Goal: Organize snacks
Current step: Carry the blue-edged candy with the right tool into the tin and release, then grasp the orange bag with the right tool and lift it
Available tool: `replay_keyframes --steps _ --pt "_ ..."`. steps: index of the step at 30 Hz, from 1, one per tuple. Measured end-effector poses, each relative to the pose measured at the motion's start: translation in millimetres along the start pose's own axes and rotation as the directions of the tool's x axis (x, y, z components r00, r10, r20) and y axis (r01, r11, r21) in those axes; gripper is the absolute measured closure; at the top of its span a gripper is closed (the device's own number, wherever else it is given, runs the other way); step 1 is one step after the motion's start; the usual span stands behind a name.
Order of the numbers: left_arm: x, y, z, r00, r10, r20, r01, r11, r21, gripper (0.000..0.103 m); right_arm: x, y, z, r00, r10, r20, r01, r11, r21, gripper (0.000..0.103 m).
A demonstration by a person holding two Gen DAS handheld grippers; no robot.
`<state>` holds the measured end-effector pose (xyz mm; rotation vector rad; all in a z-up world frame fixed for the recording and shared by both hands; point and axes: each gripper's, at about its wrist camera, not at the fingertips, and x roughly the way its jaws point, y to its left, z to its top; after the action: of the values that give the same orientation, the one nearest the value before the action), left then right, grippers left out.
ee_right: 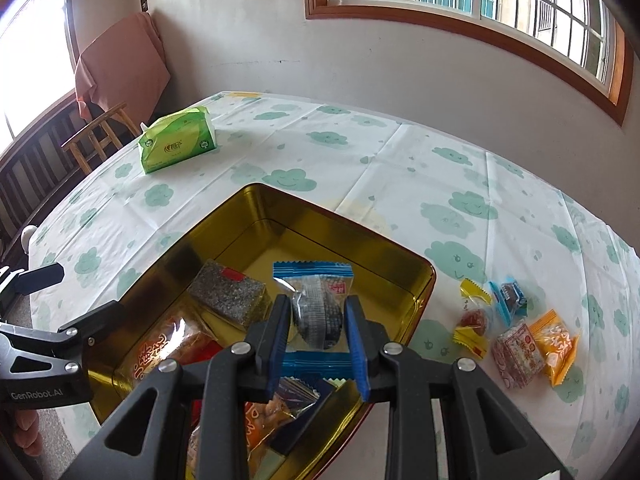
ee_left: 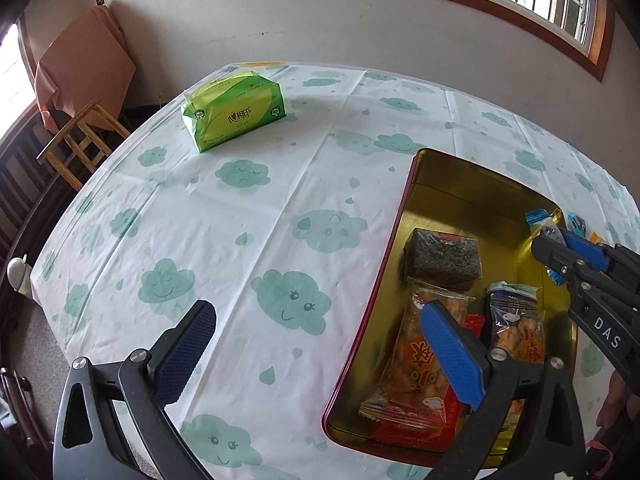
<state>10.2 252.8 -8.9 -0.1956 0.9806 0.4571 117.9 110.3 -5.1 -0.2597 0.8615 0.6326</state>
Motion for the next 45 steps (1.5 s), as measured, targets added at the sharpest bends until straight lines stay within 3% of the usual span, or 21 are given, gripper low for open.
replay_keyframes --steps 5,8,18,34,37,45 --pt "0 0 0 1.000 -0.004 -0.001 0.004 1.000 0.002 0.001 1 -1 0 1.000 0.000 0.006 0.000 1.000 0.011 0.073" --pt "0 -3 -2 1.000 -0.005 0.002 0.005 1.000 0.006 0.001 -3 -3 0 1.000 0.007 0.009 -0.008 1.000 0.030 0.064" --pt "-12 -10 -3 1.000 -0.011 0.014 0.010 1.000 0.017 0.001 -38 -22 -14 0.998 0.023 0.066 -0.029 0.996 0.086 0.063" --pt "-26 -58 -5 0.998 -0.054 0.011 0.052 0.990 0.131 0.001 -74 -170 -72 0.977 -0.211 0.016 0.198 0.938 0.286 0.060" --pt "-28 -72 -4 0.997 -0.074 0.001 0.073 0.985 0.158 0.001 -66 -190 -74 0.977 -0.212 0.003 0.200 0.928 0.313 0.052" --pt "-31 -108 5 0.995 -0.102 -0.014 0.102 0.971 0.218 0.001 -26 -214 -60 0.982 -0.190 -0.021 0.188 0.937 0.295 0.050"
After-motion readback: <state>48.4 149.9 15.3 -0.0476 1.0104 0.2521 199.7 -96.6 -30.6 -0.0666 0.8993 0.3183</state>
